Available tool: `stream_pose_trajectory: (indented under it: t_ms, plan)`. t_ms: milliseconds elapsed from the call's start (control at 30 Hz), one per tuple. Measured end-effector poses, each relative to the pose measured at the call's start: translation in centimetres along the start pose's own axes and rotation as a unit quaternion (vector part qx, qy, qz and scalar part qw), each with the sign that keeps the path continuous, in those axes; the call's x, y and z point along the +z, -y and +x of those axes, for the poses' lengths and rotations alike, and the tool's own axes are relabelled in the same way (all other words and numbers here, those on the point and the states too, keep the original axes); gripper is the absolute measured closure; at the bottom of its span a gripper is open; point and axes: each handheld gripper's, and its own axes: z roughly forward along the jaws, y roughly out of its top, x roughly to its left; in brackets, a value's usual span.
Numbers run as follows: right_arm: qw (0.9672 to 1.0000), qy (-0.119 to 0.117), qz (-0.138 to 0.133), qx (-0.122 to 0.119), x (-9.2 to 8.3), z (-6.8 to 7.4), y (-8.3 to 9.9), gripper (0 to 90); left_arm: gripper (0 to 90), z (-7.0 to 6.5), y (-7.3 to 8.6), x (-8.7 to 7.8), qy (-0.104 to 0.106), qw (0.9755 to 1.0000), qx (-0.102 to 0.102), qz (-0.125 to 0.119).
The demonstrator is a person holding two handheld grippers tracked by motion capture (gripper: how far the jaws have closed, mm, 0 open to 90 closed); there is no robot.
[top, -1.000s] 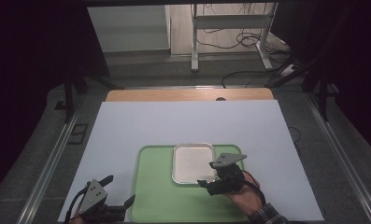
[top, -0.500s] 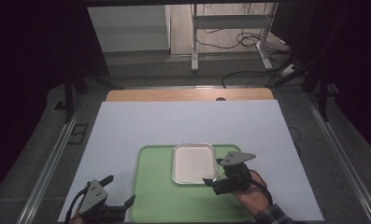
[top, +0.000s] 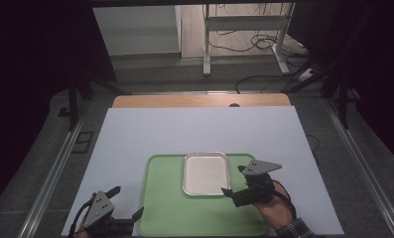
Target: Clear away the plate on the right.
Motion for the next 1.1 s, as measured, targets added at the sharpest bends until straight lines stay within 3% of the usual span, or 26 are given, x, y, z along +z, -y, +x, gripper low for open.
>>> stream_pose_trajectory:
  t_ms: [467, 1100]
  plan:
    - [0.9999, 0.016, -0.002, 0.001, -1.1, -0.5, 0.8, 0.8, 2.8, -0.1, 0.0, 0.0, 0.000, 1.0000, 0.002, 0.000]
    - [0.9991, 0.039, -0.008, 0.014, -3.1, -0.6, 1.7, 0.0, 2.8, -0.1, 0.0, 0.0, -0.001, 1.0000, 0.005, 0.001]
